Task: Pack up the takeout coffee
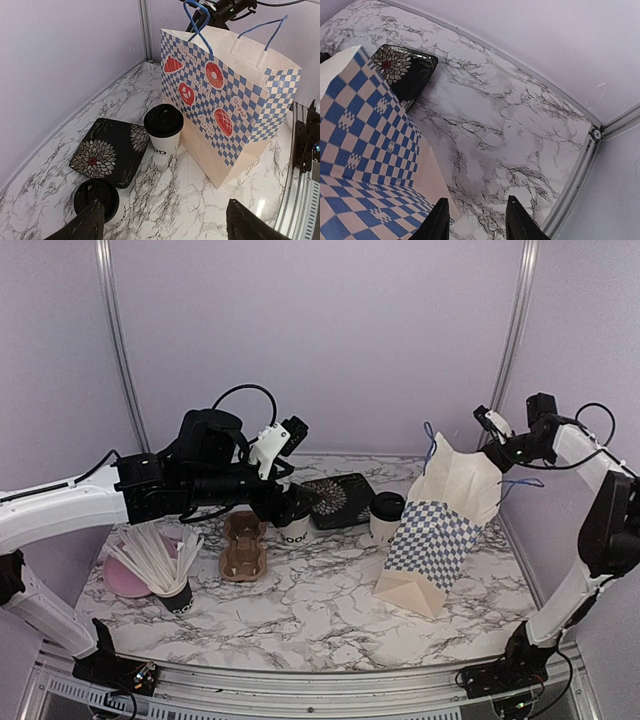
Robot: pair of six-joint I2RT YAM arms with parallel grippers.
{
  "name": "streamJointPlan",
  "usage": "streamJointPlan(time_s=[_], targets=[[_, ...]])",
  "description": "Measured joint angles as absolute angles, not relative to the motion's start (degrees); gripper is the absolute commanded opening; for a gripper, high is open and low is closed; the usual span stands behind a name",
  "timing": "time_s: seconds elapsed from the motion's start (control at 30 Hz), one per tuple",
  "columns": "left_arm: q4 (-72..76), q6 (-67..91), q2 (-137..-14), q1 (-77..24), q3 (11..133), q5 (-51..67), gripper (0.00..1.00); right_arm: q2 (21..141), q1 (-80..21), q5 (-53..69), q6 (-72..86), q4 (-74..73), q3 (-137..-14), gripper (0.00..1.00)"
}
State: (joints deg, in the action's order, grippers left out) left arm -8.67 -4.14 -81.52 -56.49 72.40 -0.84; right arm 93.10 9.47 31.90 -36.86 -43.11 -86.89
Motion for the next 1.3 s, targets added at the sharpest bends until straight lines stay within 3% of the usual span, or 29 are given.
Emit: streamJointPlan(time_s=[0.3,0.53,0.9,1.07,1.3], targets=[[-8.7,-4.2,-81.5,-56.8,72.4,-0.7,0.85,91.8,11.4,41.3,-57.4,-56.0,-80.4,0.39],[-8.7,-4.3,-81.6,-56.8,72.4,1.1,0.85,82.0,11.4,42.8,-64.6,-63.2,-76.7,0.39],[-8.8,-7.8,-82.3,-61.1,72.4,17.0,0.84,80.3,11.4,43.6,-73.8,-71.1,-73.7,0.40],[-8.8,-7.9,-88.3,-66.9,73.8,17.9,0.84,80.4,11.5,41.6,-72.8,-70.7,-73.7,0.62],[-4.8,-0.6,-97.7,-70.7,78.2,6.1,0.83,80.8,11.5,39.5,-69.9,-65.5,-73.7,0.72]])
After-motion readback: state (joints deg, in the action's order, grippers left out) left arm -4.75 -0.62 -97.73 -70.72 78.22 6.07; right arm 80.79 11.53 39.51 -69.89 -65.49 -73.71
